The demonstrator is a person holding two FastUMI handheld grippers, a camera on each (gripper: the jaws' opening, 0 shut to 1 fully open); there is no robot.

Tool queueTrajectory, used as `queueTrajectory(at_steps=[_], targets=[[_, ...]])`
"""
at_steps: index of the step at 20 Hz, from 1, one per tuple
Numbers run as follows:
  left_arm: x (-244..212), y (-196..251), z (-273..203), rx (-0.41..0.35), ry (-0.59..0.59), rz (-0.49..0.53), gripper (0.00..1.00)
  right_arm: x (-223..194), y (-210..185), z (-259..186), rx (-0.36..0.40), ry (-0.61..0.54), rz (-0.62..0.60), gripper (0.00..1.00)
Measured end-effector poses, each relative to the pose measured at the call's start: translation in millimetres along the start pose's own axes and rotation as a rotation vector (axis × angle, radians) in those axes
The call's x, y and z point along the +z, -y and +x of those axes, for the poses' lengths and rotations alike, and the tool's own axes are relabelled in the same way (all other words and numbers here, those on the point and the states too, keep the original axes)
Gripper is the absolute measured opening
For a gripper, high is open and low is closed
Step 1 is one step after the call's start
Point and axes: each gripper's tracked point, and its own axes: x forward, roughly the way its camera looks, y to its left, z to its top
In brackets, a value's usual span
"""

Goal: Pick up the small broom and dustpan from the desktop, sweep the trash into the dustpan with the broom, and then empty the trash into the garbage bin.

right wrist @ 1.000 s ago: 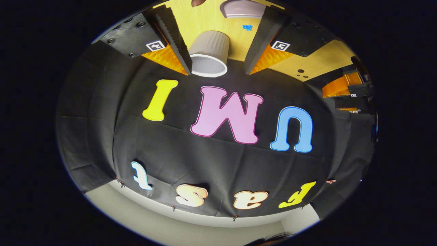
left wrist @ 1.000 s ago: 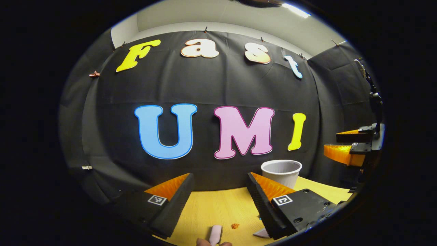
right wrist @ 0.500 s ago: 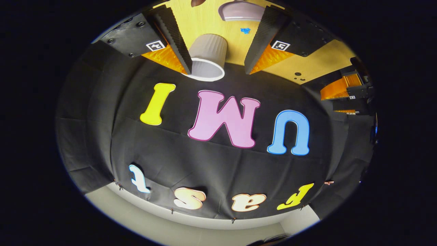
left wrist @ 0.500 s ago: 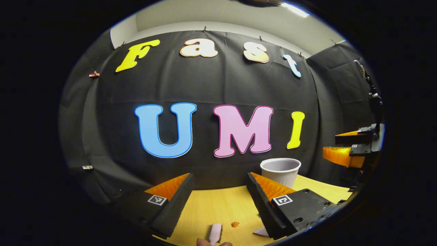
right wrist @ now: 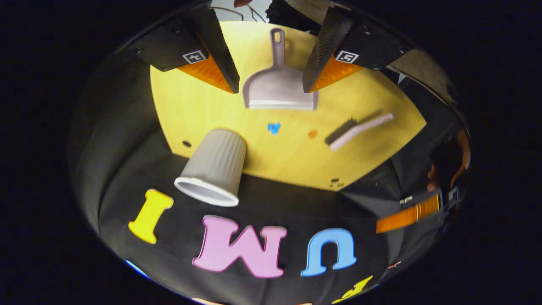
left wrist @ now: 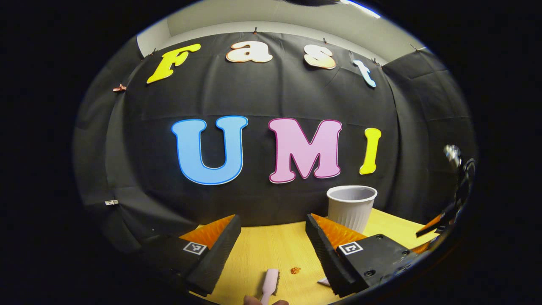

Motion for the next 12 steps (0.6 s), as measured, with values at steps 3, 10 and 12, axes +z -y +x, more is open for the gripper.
queueTrajectory(at_steps=[3,10,12], targets=[[-4,-4,2,0.013,-0.011,0.008,0.97,-46,-9,28,0.032,-0.133,0.040,0.91],[-7,-12,0,0.039,-0.025,0.032,0.95,-117,-5,104,0.011,-0.351,0.084,0.89],[-8,-13,-4,0.055,-0.038,0.027,0.95,-126,-10,121,0.015,-0.385,0.094,0.87]])
